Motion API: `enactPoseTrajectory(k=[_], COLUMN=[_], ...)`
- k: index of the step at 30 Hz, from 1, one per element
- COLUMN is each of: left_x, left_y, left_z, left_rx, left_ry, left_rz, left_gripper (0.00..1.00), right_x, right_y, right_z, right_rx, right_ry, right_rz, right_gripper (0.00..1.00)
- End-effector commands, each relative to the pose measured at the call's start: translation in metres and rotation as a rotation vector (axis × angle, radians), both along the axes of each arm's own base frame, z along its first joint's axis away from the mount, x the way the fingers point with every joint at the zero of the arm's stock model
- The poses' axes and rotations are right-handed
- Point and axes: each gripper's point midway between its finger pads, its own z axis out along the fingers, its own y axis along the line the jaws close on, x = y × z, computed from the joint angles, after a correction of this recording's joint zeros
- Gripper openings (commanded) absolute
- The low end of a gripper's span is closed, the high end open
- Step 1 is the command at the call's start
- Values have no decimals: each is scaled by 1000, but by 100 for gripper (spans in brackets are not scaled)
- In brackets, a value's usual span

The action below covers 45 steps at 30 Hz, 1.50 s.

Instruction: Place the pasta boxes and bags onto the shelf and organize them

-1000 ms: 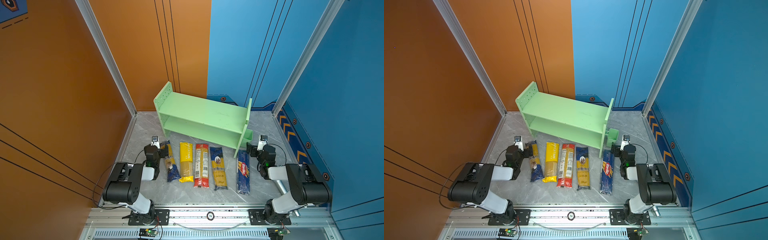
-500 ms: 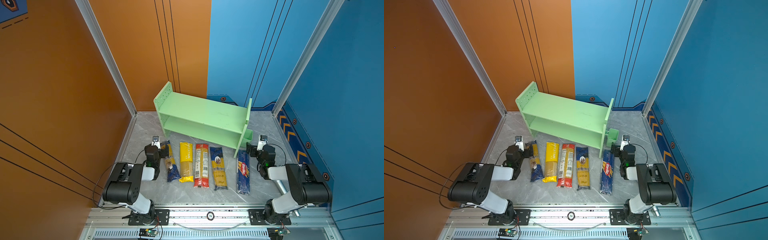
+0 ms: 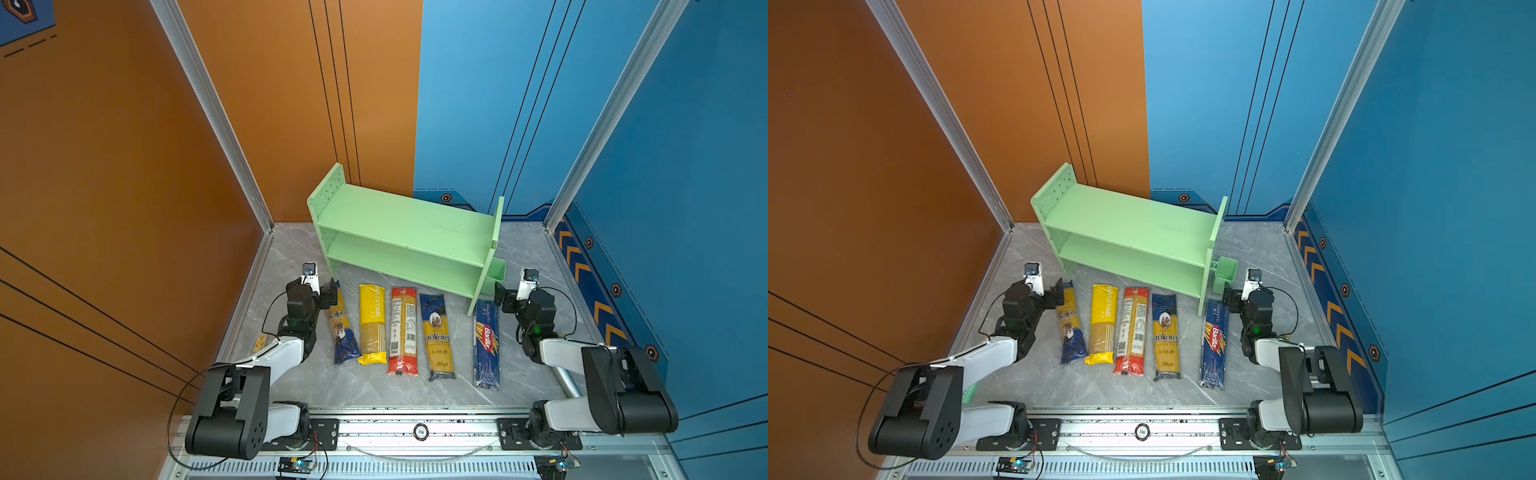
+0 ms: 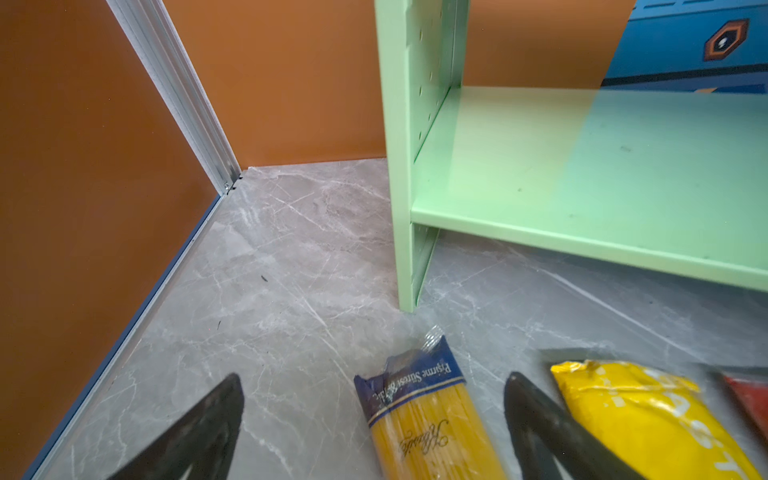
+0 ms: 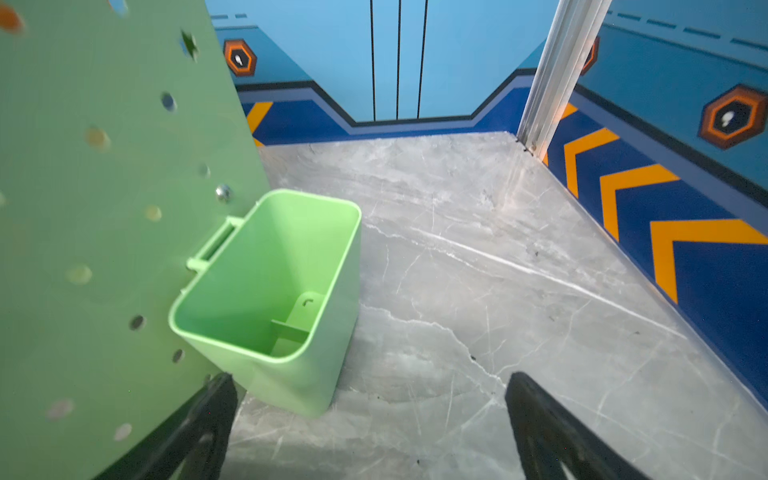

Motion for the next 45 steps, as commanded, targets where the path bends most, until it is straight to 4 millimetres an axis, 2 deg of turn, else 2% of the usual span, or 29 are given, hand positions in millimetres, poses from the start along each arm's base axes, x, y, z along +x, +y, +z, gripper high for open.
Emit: enactPoseTrajectory(k=[1, 10, 16, 20, 25, 28, 33, 41, 45], left_x=[-9, -49, -69, -77, -84, -93, -106, -123, -133], left_y=[-16, -50, -60, -63, -63, -58, -65, -72, -70], left_z=[2, -7, -21, -39, -54, -63, -78, -104, -115], left_rx=[-67, -168, -214, -218, -244, -237, -262, -299, -248], left_ry=[53, 170, 209, 274, 333, 392, 466, 517, 582], left_rz=[-42, -42, -6, 21, 69, 132, 155, 204, 247], left_gripper=[98, 98, 98, 98, 98, 98, 98, 98, 98], right_x=[-9, -53, -79, -88, -97, -99, -101, -102, -102], right_y=[9, 34, 46, 66, 96, 110, 131, 146, 151], right_z=[5, 25, 23, 16, 11, 15, 24, 24, 24], right_rx=[16, 48, 51, 61, 20, 2, 7, -28, -35], right_ry=[88, 179, 235, 268, 302, 319, 304, 308, 307], right_rz=[25, 50, 47, 82, 147, 179, 230, 262, 272], right_gripper=[98, 99, 100, 99, 99, 99, 99, 99, 99])
